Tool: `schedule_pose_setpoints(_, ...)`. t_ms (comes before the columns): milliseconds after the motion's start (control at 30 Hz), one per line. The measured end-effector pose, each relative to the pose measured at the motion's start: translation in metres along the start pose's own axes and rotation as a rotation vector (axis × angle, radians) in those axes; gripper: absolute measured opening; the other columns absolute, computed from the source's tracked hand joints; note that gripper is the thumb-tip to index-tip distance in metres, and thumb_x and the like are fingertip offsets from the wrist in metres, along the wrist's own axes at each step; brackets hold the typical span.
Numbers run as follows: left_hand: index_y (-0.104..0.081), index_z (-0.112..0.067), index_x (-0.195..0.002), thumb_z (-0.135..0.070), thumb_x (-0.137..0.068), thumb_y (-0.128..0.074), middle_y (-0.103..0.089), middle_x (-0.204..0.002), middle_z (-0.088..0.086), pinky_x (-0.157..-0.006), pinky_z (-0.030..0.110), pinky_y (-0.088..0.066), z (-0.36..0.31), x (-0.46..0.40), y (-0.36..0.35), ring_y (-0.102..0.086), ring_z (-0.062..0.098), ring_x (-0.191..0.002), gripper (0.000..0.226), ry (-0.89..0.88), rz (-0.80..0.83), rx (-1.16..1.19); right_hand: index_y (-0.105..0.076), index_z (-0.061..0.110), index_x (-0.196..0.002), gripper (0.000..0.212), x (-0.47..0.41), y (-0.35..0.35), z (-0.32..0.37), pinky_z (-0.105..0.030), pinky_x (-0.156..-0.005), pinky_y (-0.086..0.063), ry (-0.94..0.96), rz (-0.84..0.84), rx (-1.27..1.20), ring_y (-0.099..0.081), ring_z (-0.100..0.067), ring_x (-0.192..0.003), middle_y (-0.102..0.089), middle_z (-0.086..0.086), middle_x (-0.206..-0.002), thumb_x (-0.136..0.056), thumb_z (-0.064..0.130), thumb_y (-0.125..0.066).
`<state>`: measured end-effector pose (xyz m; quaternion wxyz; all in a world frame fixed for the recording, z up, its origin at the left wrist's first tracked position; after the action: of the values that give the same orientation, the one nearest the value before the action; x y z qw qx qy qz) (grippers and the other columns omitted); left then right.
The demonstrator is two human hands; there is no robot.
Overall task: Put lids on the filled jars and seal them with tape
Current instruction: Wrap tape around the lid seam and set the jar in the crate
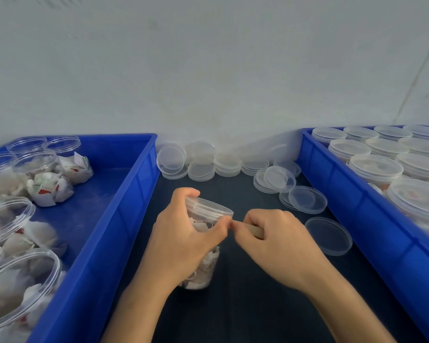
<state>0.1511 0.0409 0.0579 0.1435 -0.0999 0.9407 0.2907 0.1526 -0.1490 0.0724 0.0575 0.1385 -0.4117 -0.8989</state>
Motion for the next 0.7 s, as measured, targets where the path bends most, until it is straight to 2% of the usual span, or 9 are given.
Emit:
schedule_pose_setpoints(67, -0.049, -0.045, -0.127, -0.079, -0.063, -0.069, -0.07, -0.1, -0.021, -0.071, 0.017, -0.057, 0.003, -0.001, 0.001, -0.068, -0.007, -0.095, 0.075, 0.005, 0.003, 0.039, -0.056, 0.014, -0.072, 0.06, 0.002, 0.003, 0.005, -0.04, -0.058, -0.048, 0.016, -0.057, 0.038, -0.055, -0.022, -0.06, -0.061, 0.001, -0.062, -0.089, 0.072, -0.049)
schedule_pose_setpoints(167, -0.054, -0.043, -0.122, -0.073, -0.066, -0.07, -0.068, -0.106, -0.031, -0.073, 0.013, -0.056, 0.007, -0.002, 0.002, -0.071, -0.004, -0.093, 0.066, 0.013, 0.011, 0.133, -0.056, 0.016, -0.068, 0.06, 0.004, 0.007, 0.01, -0.037, -0.054, -0.045, 0.044, -0.132, 0.048, -0.053, -0.022, -0.059, -0.059, 0.002, -0.059, -0.083, 0.073, -0.047)
schedule_pose_setpoints(233, -0.057, -0.042, -0.12, -0.07, -0.067, -0.07, -0.07, -0.107, -0.028, -0.074, 0.015, -0.057, 0.011, -0.003, 0.003, -0.073, -0.001, -0.093, 0.061, 0.024, 0.013, 0.198, -0.056, 0.015, -0.067, 0.057, 0.004, 0.008, 0.011, -0.038, -0.052, -0.045, 0.053, -0.142, 0.009, -0.051, -0.022, -0.056, -0.058, 0.001, -0.058, -0.081, 0.07, -0.048)
schedule_pose_setpoints(400, -0.064, -0.033, -0.12, -0.064, -0.071, -0.07, -0.072, -0.109, -0.024, -0.076, 0.014, -0.056, 0.018, -0.004, 0.004, -0.074, 0.001, -0.094, 0.058, 0.026, 0.01, 0.343, -0.05, 0.007, -0.065, 0.05, 0.001, 0.004, 0.01, -0.033, -0.05, -0.036, 0.077, -0.129, -0.198, -0.034, -0.009, -0.051, -0.048, -0.008, -0.057, -0.09, 0.047, -0.066)
schedule_pose_setpoints(533, -0.068, -0.025, -0.12, -0.063, -0.07, -0.068, -0.074, -0.106, -0.016, -0.078, 0.015, -0.055, 0.027, -0.007, 0.003, -0.073, 0.005, -0.097, 0.062, 0.049, 0.022, 0.427, -0.053, 0.0, -0.066, 0.057, -0.002, 0.001, 0.004, -0.023, -0.048, -0.03, 0.055, -0.087, -0.374, -0.032, -0.008, -0.052, -0.039, -0.007, -0.056, -0.082, 0.054, -0.065)
schedule_pose_setpoints(567, -0.069, -0.024, -0.12, -0.063, -0.07, -0.068, -0.075, -0.106, -0.014, -0.079, 0.016, -0.055, 0.029, -0.007, 0.003, -0.073, 0.005, -0.098, 0.063, 0.062, 0.026, 0.433, -0.055, -0.001, -0.067, 0.055, -0.002, -0.001, 0.002, -0.02, -0.047, -0.029, 0.05, -0.078, -0.407, -0.032, -0.008, -0.052, -0.037, -0.004, -0.056, -0.084, 0.049, -0.067)
schedule_pose_setpoints(633, -0.071, -0.024, -0.117, -0.065, -0.07, -0.065, -0.075, -0.104, -0.008, -0.087, 0.028, -0.059, 0.034, -0.004, -0.004, -0.073, 0.012, -0.096, 0.062, 0.121, 0.115, 0.438, -0.057, -0.003, -0.066, 0.048, -0.004, -0.005, -0.002, -0.02, -0.047, -0.028, 0.035, -0.05, -0.468, -0.03, -0.008, -0.052, -0.036, -0.001, -0.054, -0.09, 0.037, -0.071)
schedule_pose_setpoints(700, -0.068, -0.016, -0.107, -0.063, -0.077, -0.063, -0.066, -0.094, 0.004, -0.075, 0.031, -0.051, 0.033, 0.004, -0.016, -0.064, 0.029, -0.083, 0.055, 0.172, 0.284, 0.675, -0.057, 0.004, -0.057, 0.043, -0.007, -0.001, -0.012, -0.024, -0.05, -0.028, -0.005, -0.071, -0.599, -0.029, -0.01, -0.051, -0.036, 0.001, -0.051, -0.091, 0.029, -0.067)
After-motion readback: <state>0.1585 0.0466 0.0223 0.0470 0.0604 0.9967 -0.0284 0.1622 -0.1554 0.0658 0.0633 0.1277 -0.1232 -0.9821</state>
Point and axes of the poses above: each hand's wrist, its own x-axis away from the middle knuckle, its own y-axis out of the back of the hand, z = x × y, the point moved 10 cm from there along -x, towards the middle knuckle
